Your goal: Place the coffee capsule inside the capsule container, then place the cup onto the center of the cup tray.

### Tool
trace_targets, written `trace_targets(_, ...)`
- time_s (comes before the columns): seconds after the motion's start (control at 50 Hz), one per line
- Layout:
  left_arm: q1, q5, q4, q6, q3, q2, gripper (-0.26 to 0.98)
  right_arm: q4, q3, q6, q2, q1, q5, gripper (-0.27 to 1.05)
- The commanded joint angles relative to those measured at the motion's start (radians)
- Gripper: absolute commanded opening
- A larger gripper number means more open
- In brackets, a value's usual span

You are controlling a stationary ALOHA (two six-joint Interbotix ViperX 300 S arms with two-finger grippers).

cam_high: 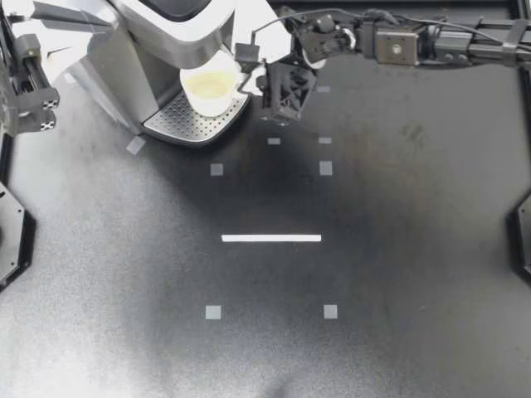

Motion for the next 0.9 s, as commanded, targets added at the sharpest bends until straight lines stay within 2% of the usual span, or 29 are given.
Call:
trace_targets(0.0,-0.002,-0.009,0.005,0.0,-0.011,-0.005,0.13,-0.005,-0.035,-0.002,-0.014,0.005,-0.008,0.12)
trace_targets(0.44,0.0,-0.009,0.003,-0.003,-0.011,-0.005,0.13,-0.006,-0.043,0.003,-0.011,0.005,-0.015,0.18)
trace_targets(0.54,0.0,-0.009,0.003,-0.003,-0.011,-0.005,0.13,-0.005,-0.044,0.005,-0.014,0.005,-0.02,0.26)
trace_targets(0.74,-0.002,-0.009,0.003,-0.005,-0.011,-0.005,0.13,-0.002,-0.043,0.009,-0.025,0.003,-0.02,0.53)
trace_targets(0.88,0.0,-0.012,0.003,-0.006,-0.006,-0.005,0.13,0.002,-0.029,0.011,-0.052,0.003,-0.02,0.56)
